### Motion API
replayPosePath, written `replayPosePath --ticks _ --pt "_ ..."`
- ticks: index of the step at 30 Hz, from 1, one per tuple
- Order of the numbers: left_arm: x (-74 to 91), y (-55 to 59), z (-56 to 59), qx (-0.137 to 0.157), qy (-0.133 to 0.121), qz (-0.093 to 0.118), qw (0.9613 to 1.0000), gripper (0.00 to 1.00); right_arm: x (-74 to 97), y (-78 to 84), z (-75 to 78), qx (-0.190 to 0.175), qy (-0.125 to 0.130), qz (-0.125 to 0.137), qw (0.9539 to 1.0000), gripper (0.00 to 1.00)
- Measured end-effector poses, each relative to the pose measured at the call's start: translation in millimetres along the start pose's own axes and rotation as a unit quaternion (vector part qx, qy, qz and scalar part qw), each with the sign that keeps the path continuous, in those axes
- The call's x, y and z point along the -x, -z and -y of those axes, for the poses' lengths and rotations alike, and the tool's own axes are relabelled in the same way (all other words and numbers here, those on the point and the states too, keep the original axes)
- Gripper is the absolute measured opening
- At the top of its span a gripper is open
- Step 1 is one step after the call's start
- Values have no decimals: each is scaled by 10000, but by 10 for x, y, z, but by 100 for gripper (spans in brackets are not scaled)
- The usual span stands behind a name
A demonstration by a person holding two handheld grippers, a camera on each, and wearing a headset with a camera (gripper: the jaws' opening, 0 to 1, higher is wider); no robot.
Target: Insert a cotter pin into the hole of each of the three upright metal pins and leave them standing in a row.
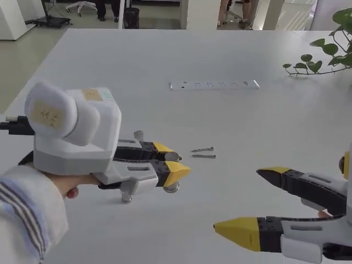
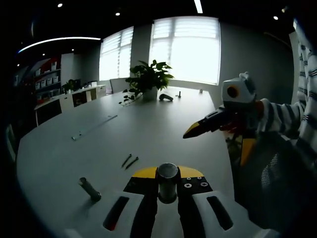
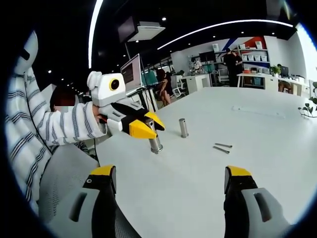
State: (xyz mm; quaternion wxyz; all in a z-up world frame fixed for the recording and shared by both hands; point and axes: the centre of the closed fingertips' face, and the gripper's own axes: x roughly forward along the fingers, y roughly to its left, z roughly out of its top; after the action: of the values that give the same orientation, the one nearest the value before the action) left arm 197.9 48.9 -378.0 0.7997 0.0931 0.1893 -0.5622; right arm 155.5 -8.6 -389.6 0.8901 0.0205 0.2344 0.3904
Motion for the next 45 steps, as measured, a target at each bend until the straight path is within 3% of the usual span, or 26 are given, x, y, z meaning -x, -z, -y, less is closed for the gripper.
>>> replayPosePath --ticks 7,10,26,45 --pt "-60 120 69 -82 78 -101 9999 10 -9 0 13 -15 12 -9 10000 89" --pt "-89 200 90 -255 70 -214 9994 10 -17 -7 2 -42 0 13 10000 89" --pt "-259 449 284 -328 199 -463 9982 10 -15 45 14 -87 50 -92 9999 90" --pt "-311 639 370 -269 193 -535 9980 10 -26 93 16 -180 21 -138 9997 91"
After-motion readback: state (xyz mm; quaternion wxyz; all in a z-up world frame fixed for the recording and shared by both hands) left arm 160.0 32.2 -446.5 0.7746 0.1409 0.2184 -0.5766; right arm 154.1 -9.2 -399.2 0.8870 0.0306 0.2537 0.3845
